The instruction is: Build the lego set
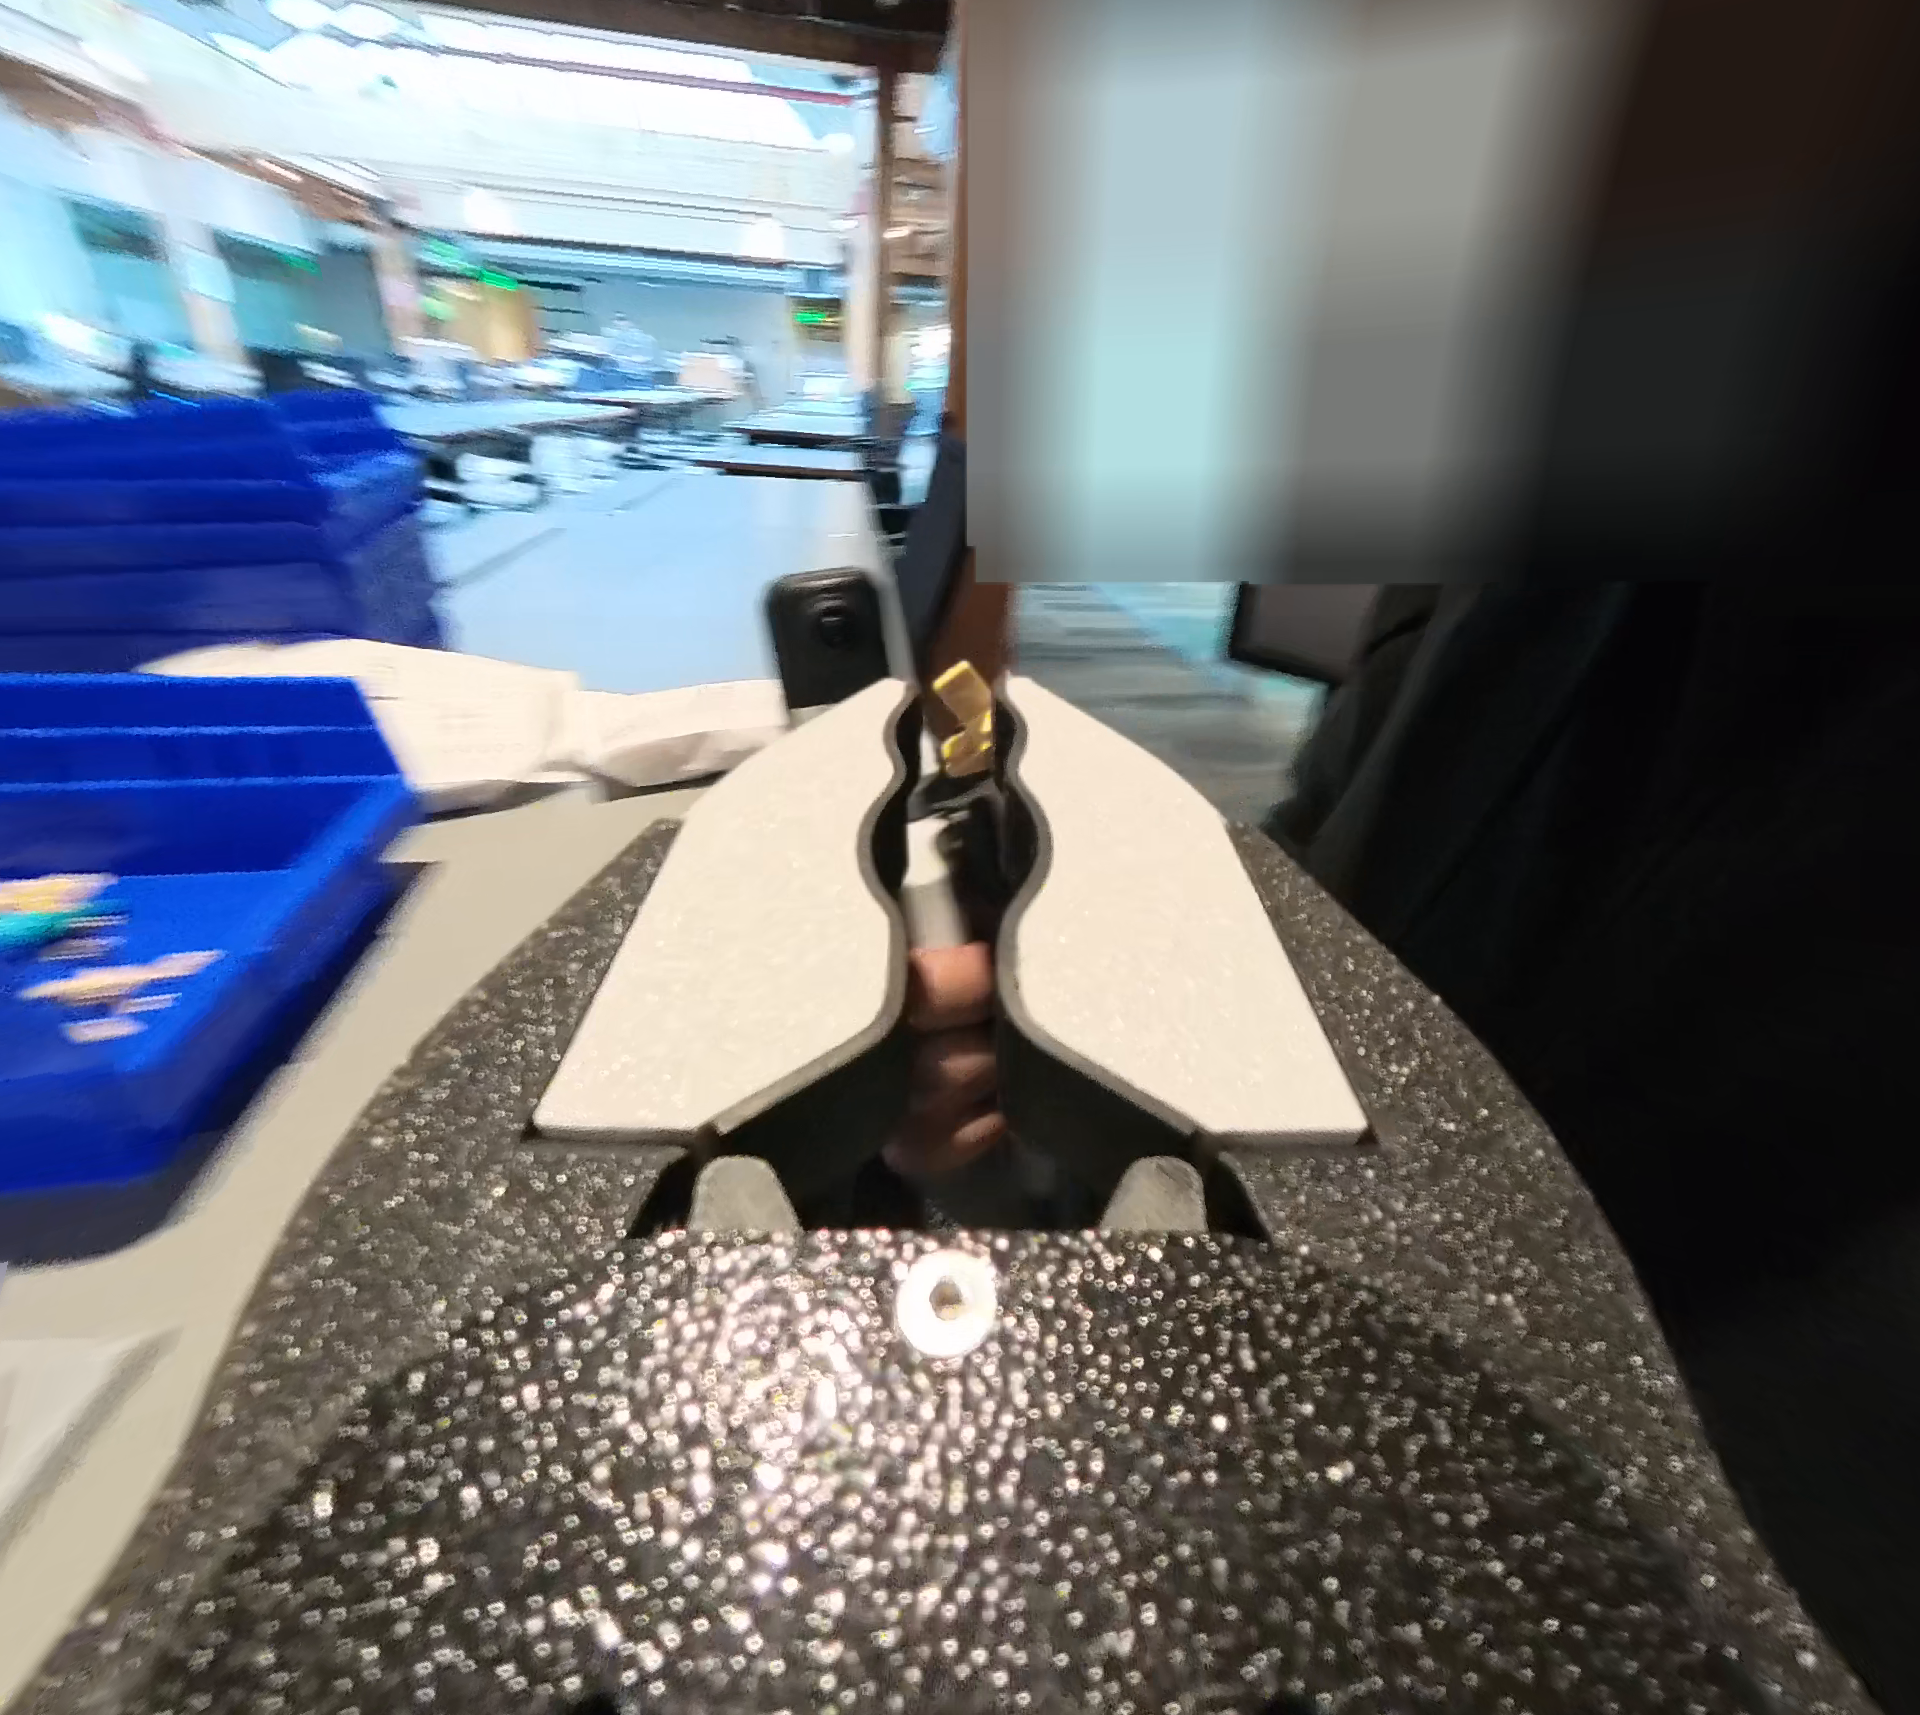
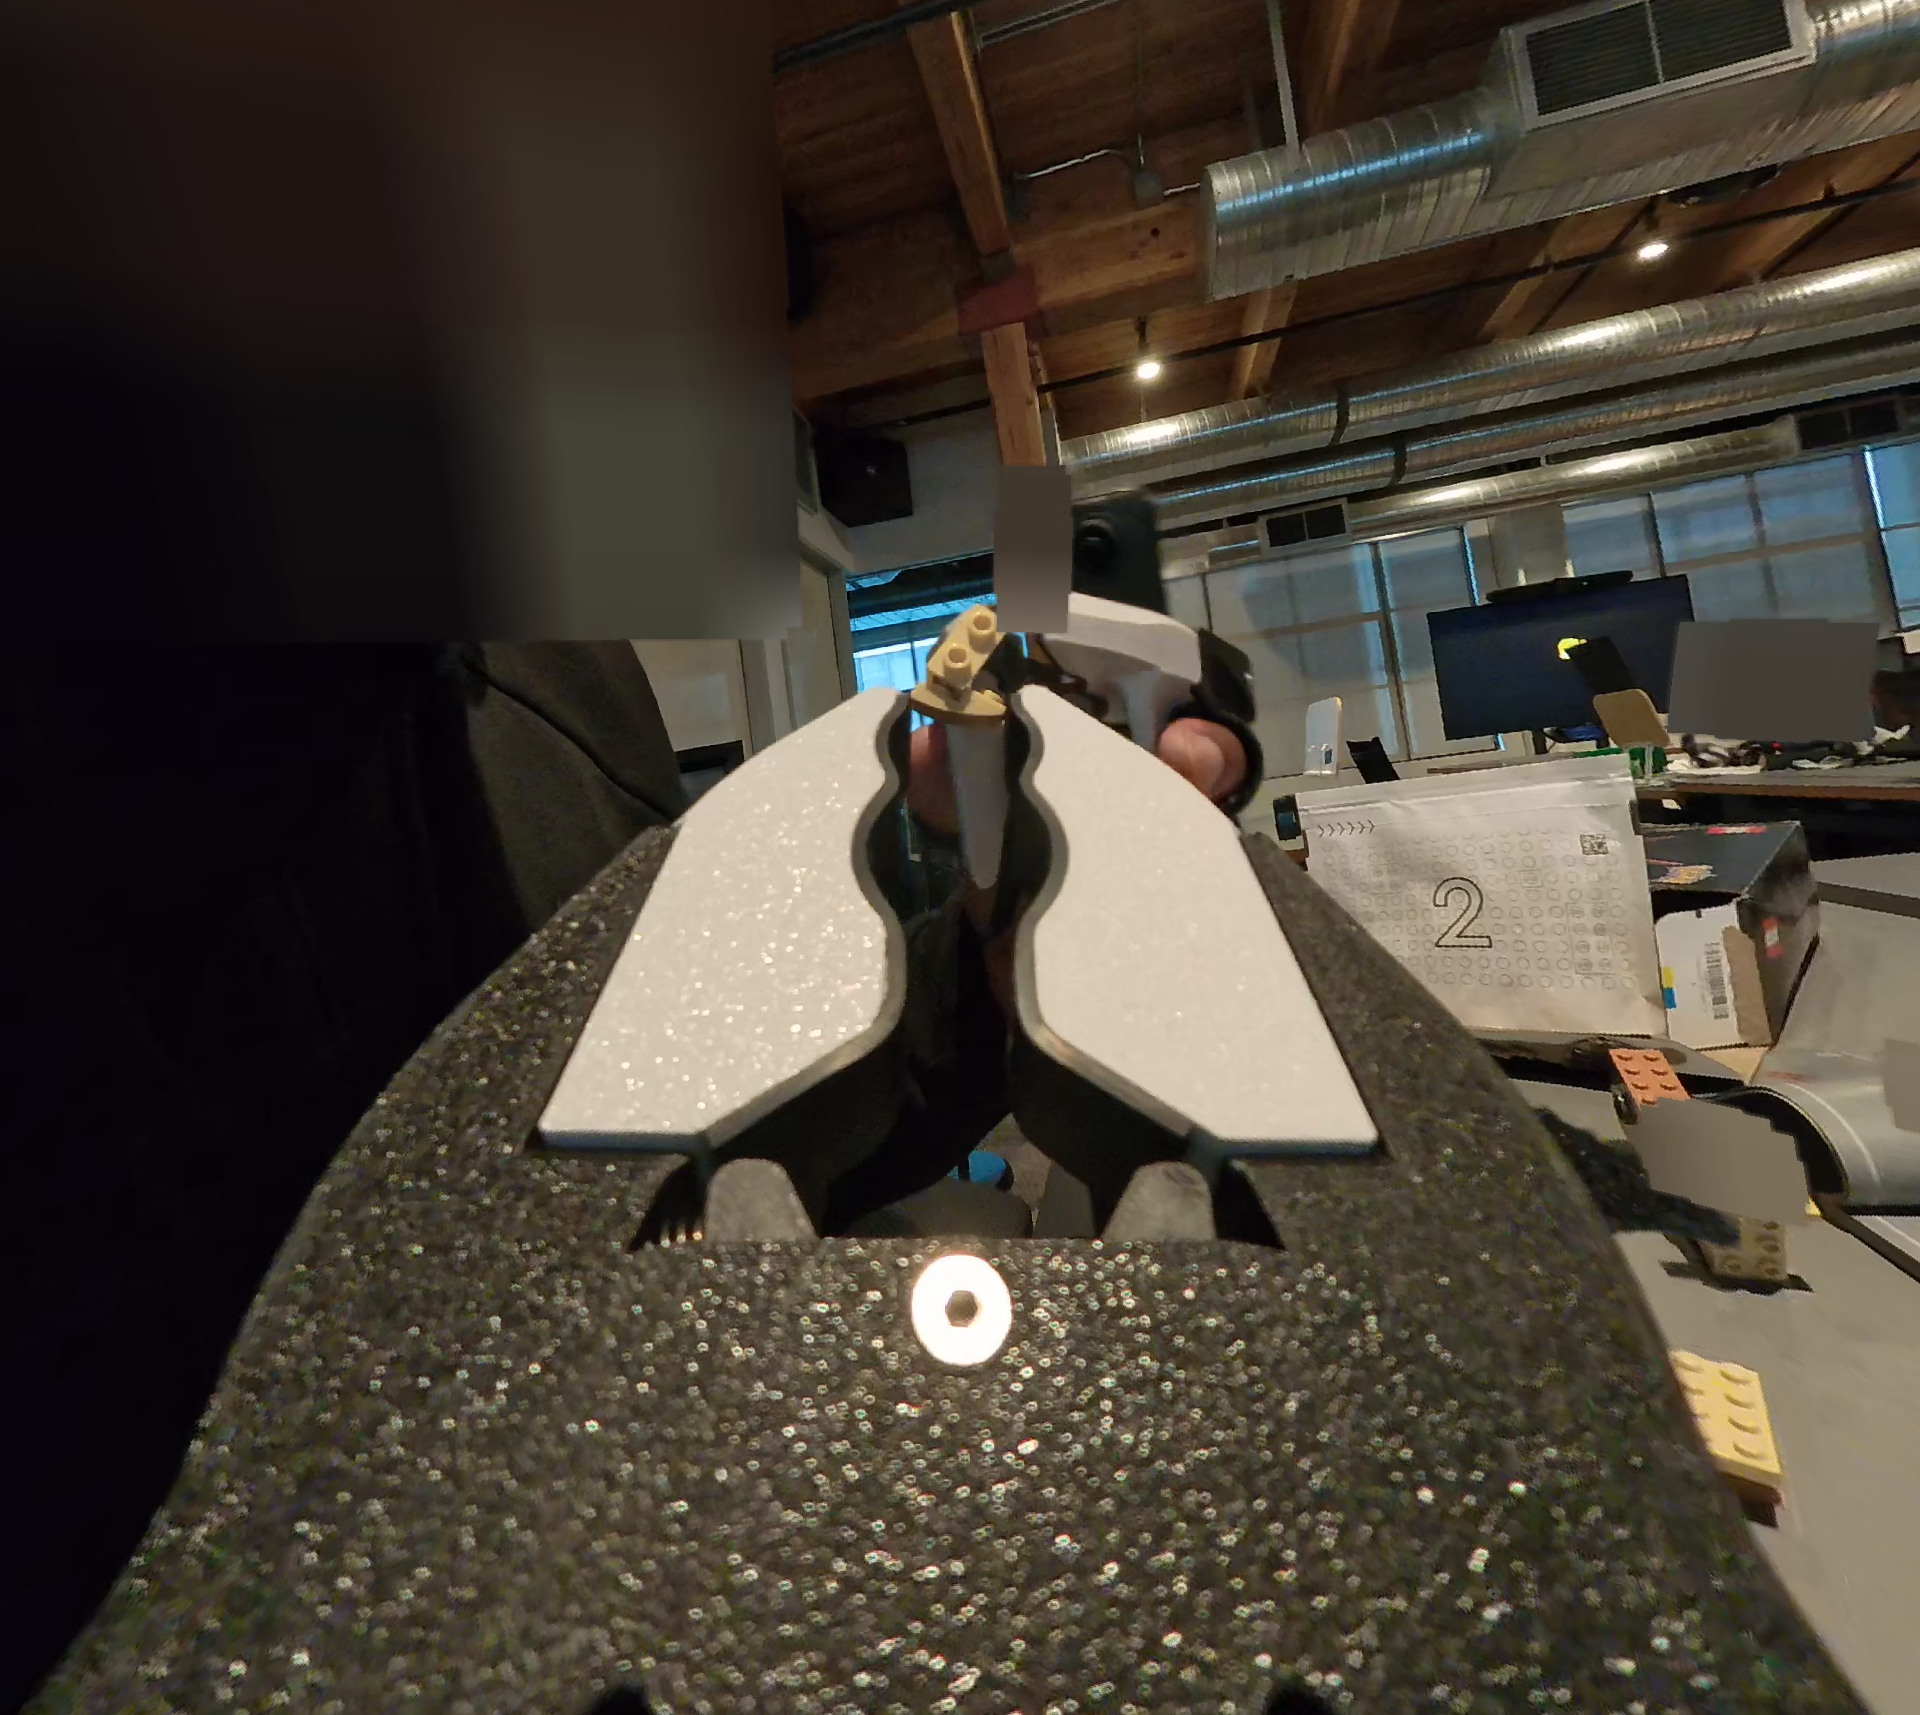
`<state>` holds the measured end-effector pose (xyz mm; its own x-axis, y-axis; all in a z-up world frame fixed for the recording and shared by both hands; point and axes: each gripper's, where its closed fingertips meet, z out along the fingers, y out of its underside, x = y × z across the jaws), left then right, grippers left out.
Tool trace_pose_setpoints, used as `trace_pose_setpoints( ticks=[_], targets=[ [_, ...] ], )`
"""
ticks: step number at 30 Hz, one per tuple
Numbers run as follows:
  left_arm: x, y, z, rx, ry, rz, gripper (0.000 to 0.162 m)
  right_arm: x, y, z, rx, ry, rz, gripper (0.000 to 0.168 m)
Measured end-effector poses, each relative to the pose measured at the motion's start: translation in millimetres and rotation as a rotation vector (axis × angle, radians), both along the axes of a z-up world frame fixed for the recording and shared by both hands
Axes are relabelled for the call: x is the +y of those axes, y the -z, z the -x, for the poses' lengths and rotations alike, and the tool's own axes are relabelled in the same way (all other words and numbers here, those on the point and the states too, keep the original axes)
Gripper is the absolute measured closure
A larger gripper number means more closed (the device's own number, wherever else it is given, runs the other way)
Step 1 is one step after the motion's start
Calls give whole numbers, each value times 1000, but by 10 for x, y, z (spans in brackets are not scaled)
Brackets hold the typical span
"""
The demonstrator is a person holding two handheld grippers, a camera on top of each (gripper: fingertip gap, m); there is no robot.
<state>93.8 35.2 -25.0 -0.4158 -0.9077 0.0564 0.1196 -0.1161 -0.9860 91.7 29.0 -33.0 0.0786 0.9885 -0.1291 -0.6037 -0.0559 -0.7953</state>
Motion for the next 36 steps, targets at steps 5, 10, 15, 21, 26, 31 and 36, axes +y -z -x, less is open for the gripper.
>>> trace_pose_setpoints(
  ticks=[5, 10, 15, 21, 26, 31, 36],
  targets=[
    [6, 131, 18, -2, -204, -367, 148, 33, 3, -13, 11, 1, 22, 152],
    [-24, 176, -13, -48, -357, -669, 145, 55, 6, -12, 20, 0, 38, 152],
    [-43, 25, 53, -156, -405, -720, 147, 58, -1, -25, 32, -3, 46, 152],
    [-21, 114, -4, -113, -425, -869, 147, 53, 4, -1, 32, -14, 52, 152],
    [-44, 110, -16, -136, -421, -915, 147, 51, 6, 8, 31, -16, 53, 152],
    [-31, 106, -37, -145, -434, -955, 148, 55, 8, 7, 34, -18, 57, 152],
    [-22, 121, -48, -145, -435, -976, 150, 55, 10, 10, 33, -20, 57, 152]
  ],
)
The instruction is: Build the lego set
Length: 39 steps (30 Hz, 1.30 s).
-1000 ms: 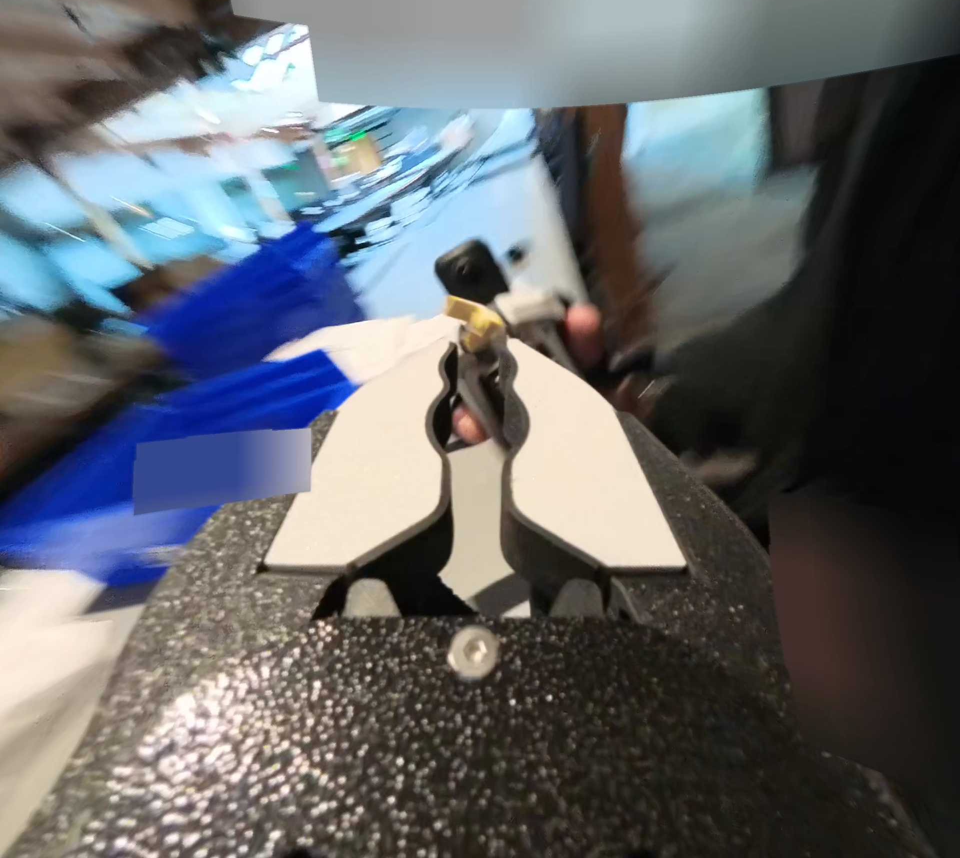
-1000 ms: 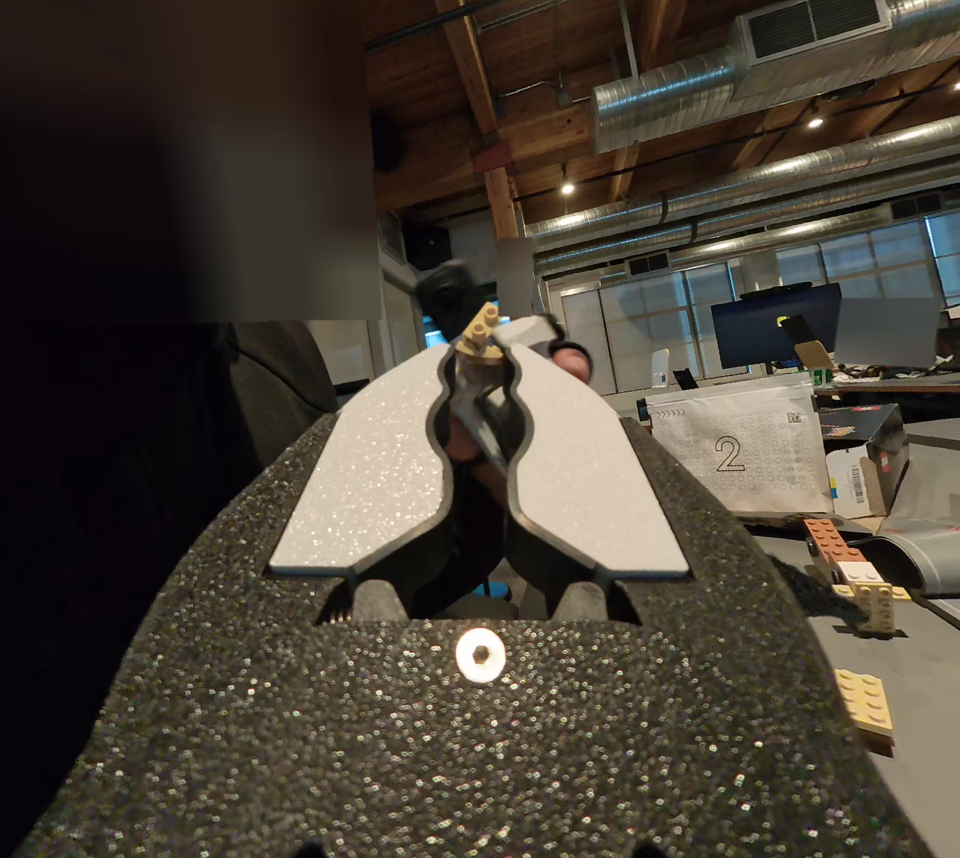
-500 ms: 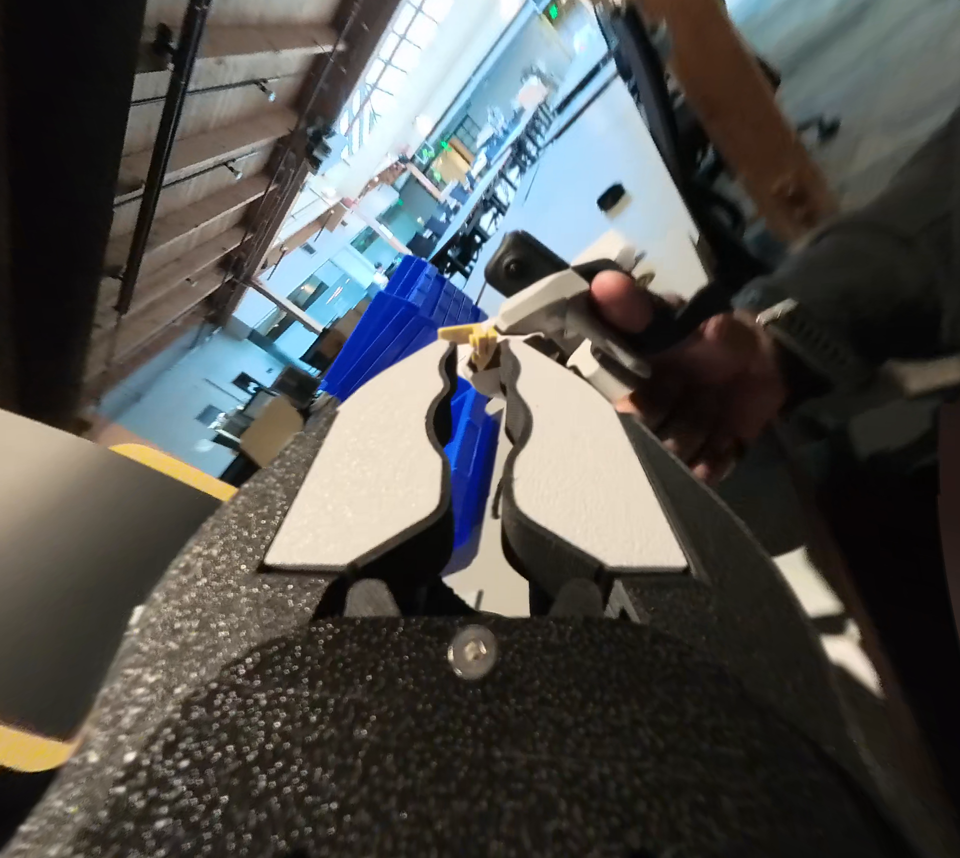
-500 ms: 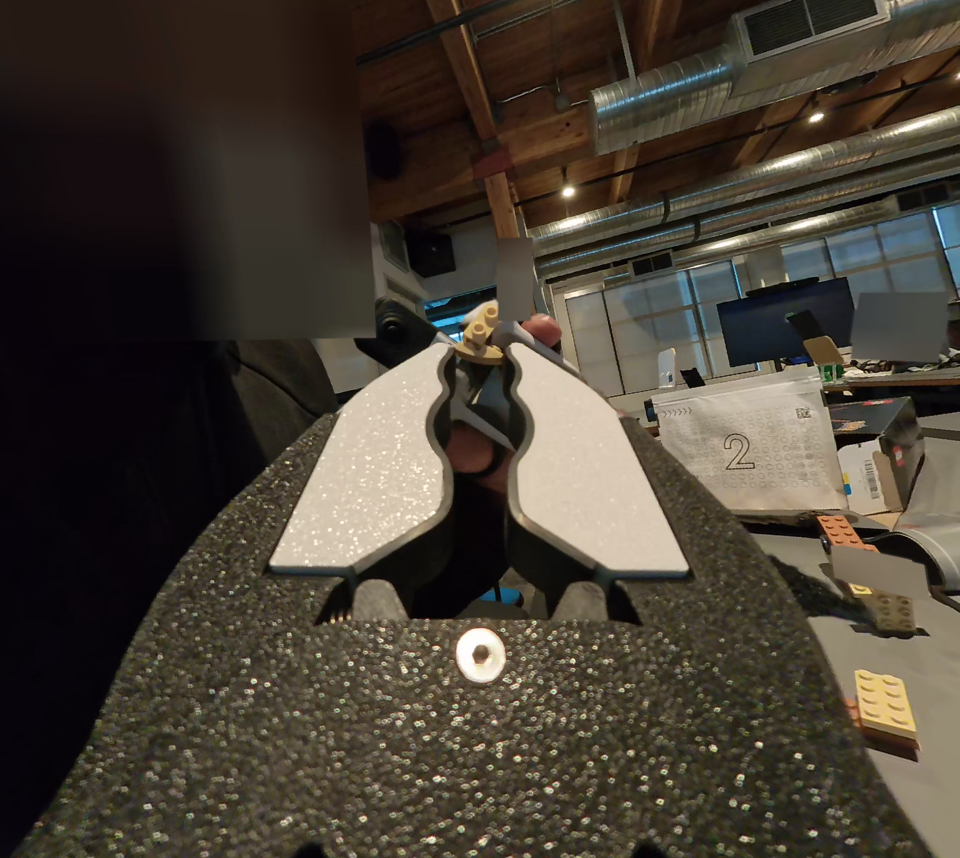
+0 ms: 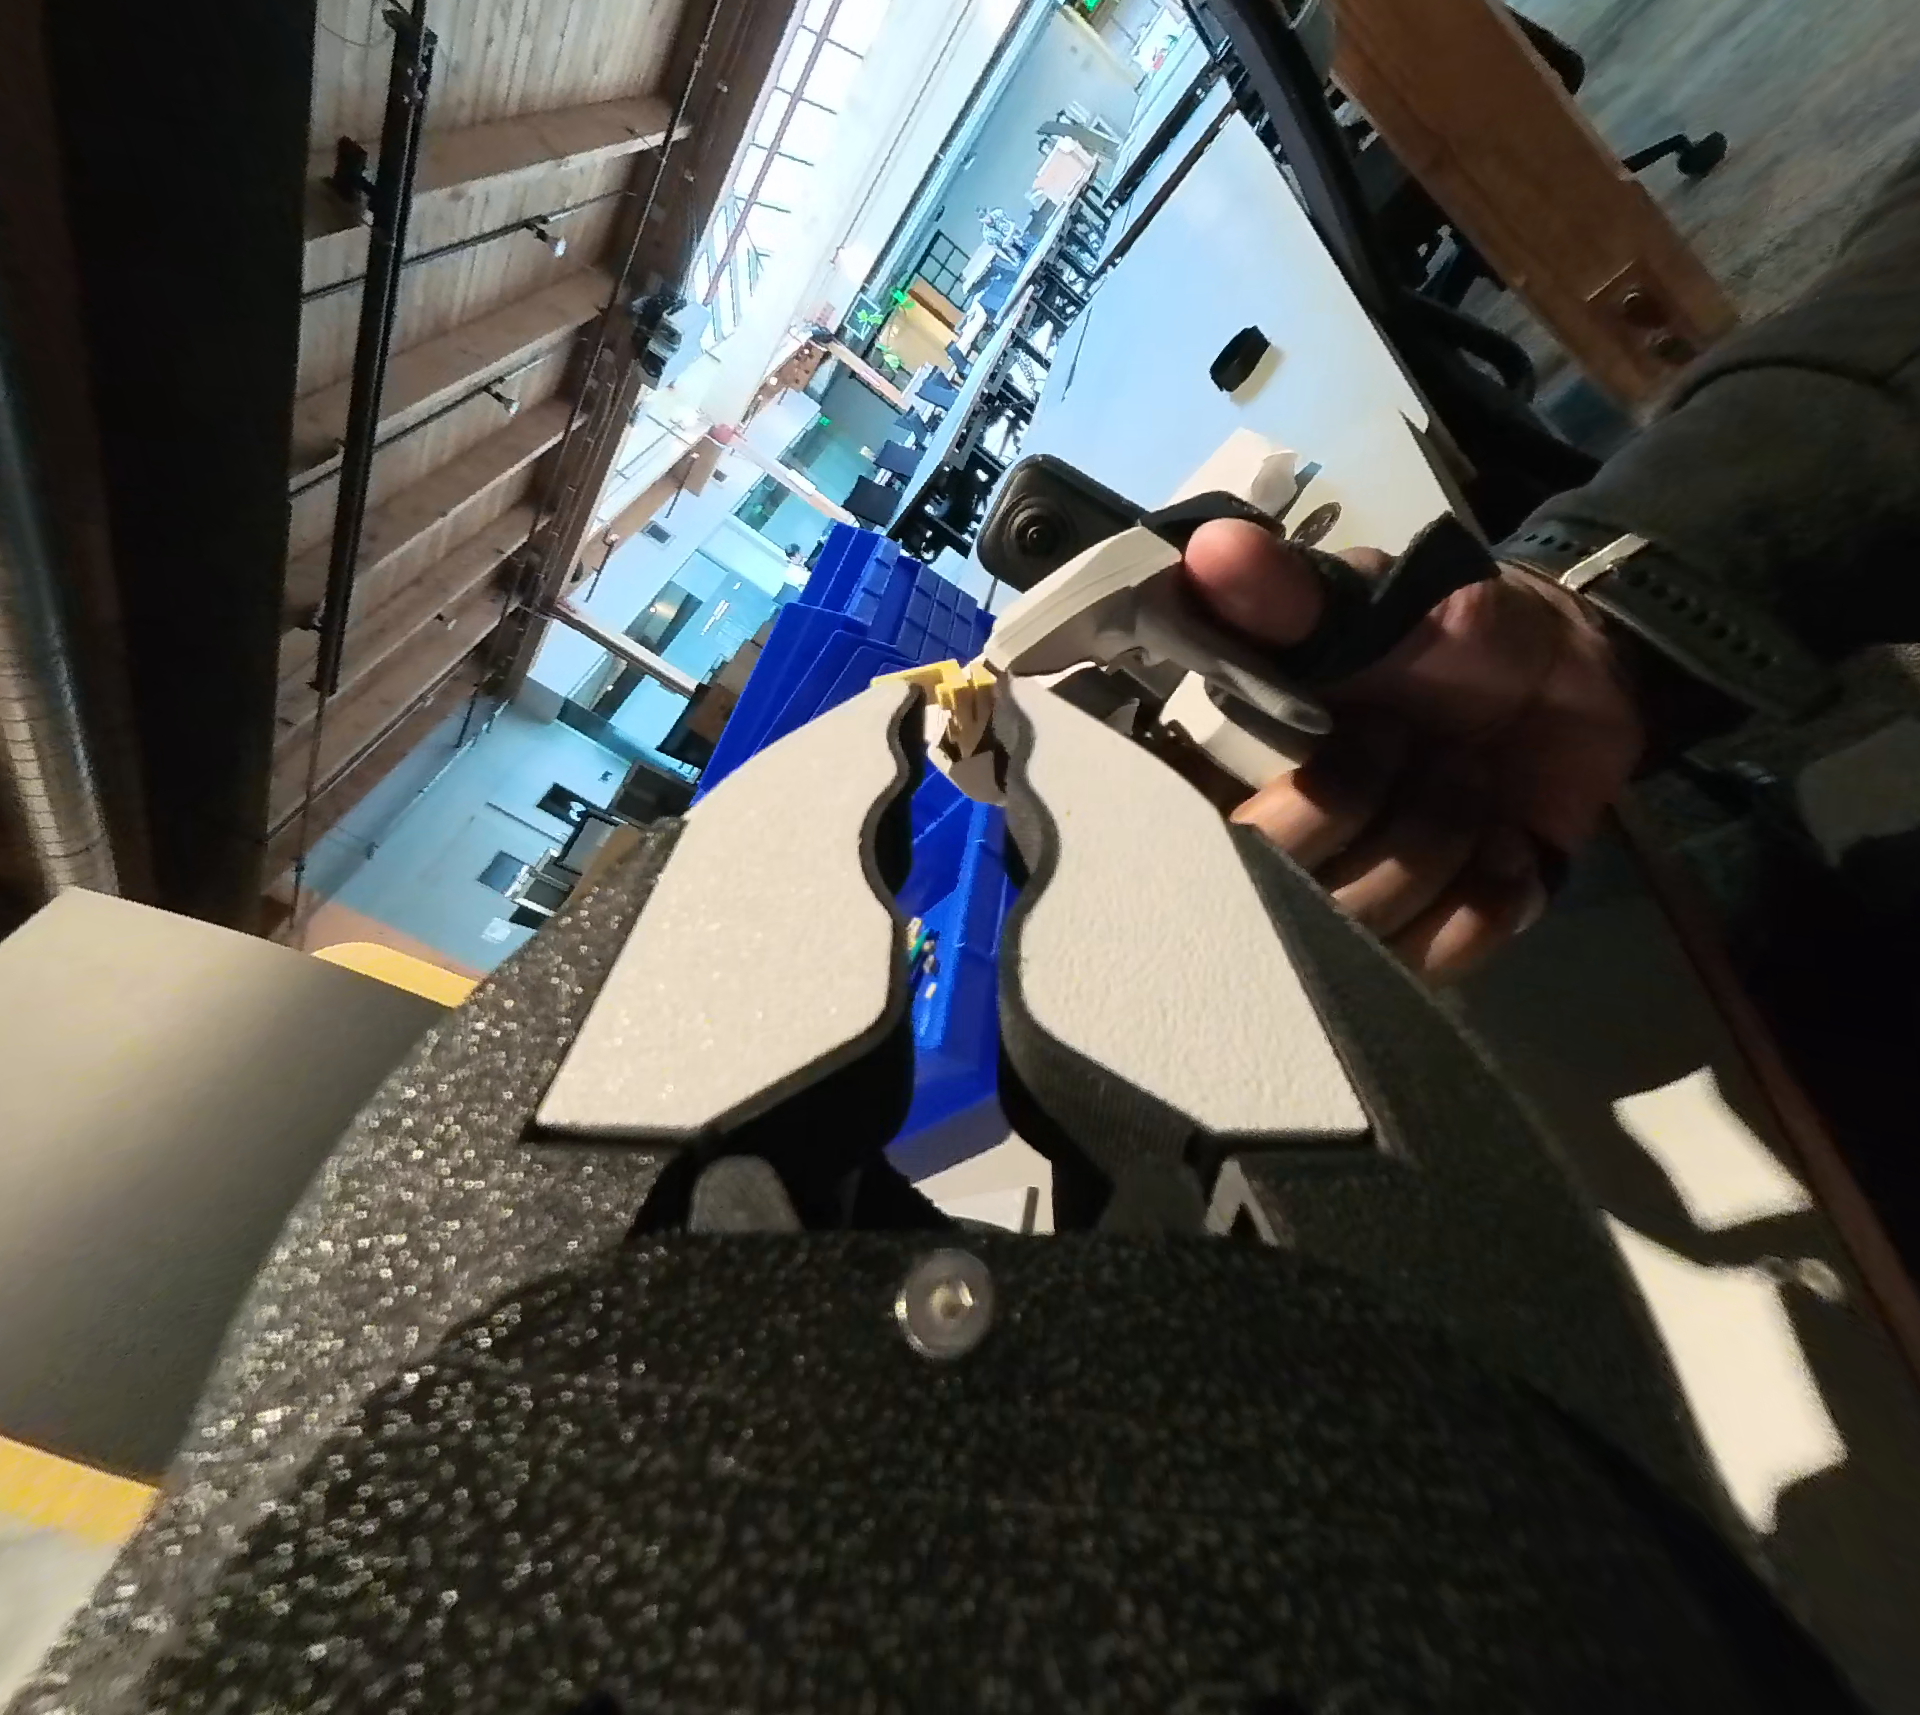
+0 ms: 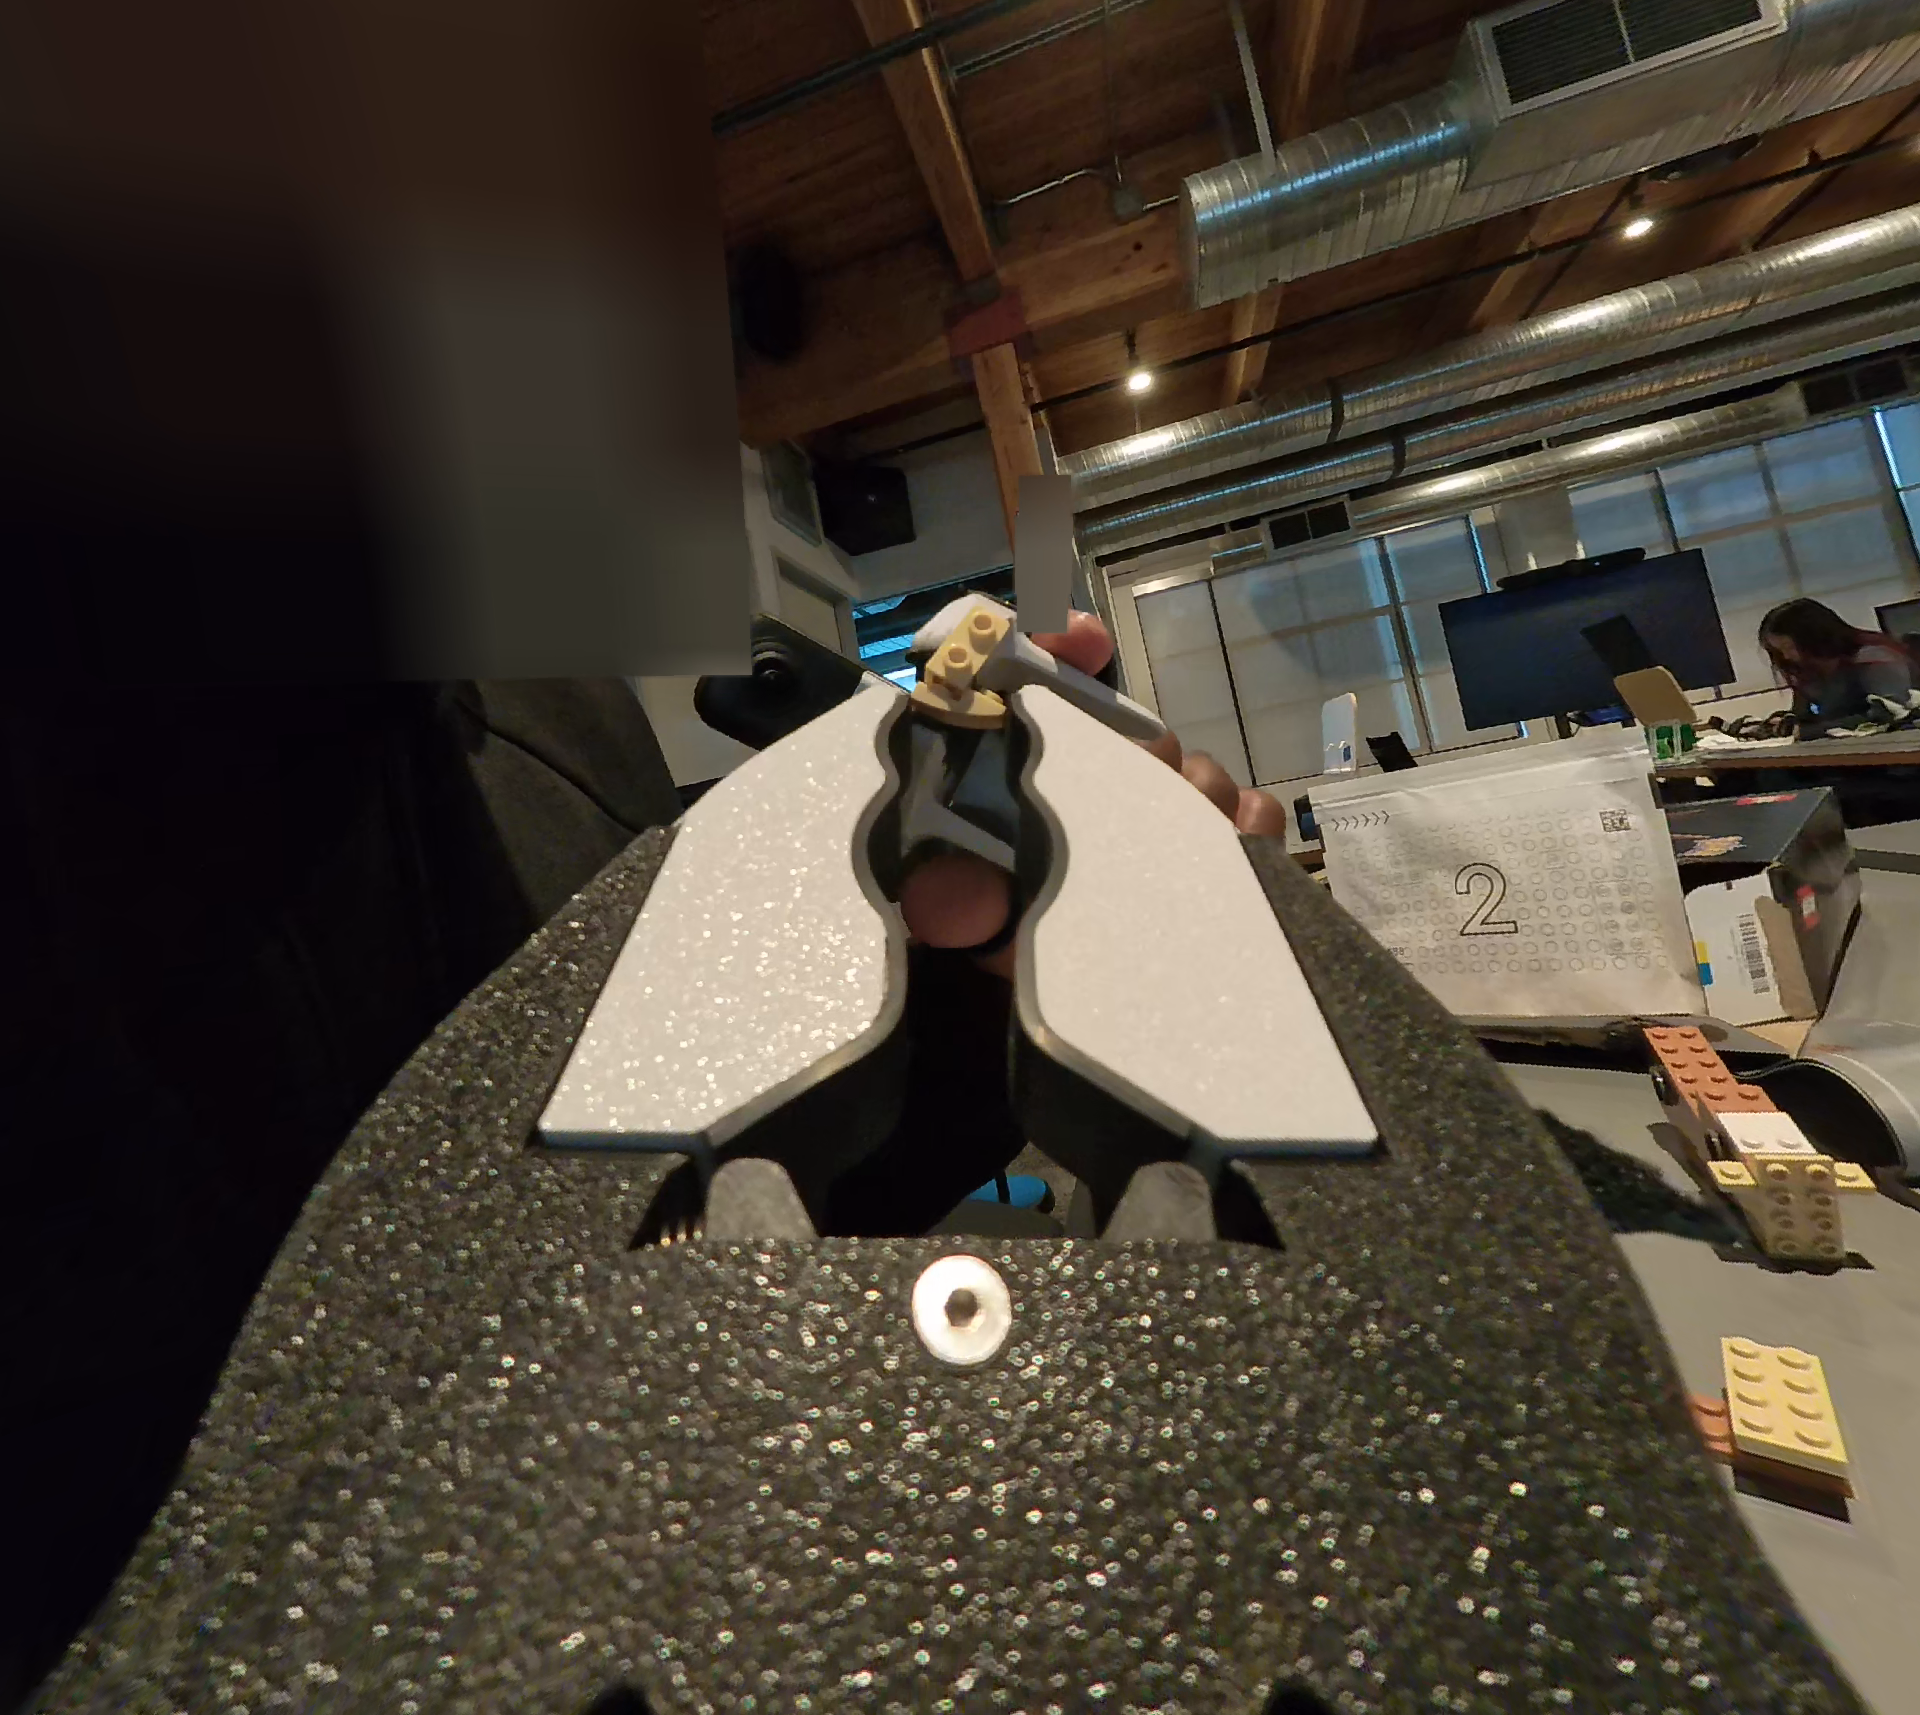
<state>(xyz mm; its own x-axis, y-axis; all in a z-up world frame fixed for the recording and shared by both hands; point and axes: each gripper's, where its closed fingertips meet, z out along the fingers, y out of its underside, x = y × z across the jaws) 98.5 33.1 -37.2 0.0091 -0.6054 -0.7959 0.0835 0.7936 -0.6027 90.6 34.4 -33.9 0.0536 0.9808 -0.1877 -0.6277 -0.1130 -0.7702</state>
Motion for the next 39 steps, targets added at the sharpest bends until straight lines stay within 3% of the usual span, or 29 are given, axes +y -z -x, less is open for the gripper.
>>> trace_pose_setpoints(
  ticks=[25, 39],
  targets=[
    [51, 67, 8, 15, -19, -86, 154, 52, 66, 41, -23, -10, 41, 152],
    [78, 114, 57, -18, 51, 52, 154, 83, 125, 93, -73, -33, 89, 152]
  ],
)
